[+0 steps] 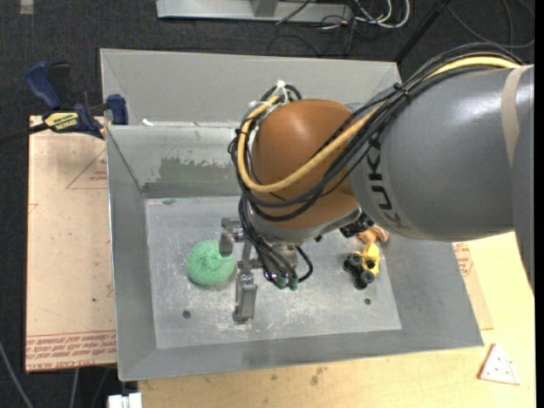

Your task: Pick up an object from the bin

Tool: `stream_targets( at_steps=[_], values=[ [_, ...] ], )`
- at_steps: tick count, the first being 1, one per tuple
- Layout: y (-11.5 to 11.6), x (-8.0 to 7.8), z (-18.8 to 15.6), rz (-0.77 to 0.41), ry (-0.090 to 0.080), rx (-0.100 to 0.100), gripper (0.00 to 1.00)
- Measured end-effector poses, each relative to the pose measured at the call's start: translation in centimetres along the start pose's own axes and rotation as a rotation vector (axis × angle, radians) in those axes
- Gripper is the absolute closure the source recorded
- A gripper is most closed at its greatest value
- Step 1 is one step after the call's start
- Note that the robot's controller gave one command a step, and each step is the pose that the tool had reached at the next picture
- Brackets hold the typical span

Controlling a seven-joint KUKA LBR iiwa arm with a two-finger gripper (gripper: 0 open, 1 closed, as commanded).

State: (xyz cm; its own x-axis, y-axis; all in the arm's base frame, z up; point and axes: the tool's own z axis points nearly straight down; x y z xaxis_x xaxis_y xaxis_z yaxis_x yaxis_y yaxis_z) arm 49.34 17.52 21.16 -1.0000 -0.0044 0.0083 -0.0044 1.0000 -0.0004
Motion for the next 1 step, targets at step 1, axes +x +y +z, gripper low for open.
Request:
stream_targets(
  at_steps=[1],
  values=[
    [-0.09,-0.18,-0.41,0.004,-0.008,-0.002,0.00]
  ],
)
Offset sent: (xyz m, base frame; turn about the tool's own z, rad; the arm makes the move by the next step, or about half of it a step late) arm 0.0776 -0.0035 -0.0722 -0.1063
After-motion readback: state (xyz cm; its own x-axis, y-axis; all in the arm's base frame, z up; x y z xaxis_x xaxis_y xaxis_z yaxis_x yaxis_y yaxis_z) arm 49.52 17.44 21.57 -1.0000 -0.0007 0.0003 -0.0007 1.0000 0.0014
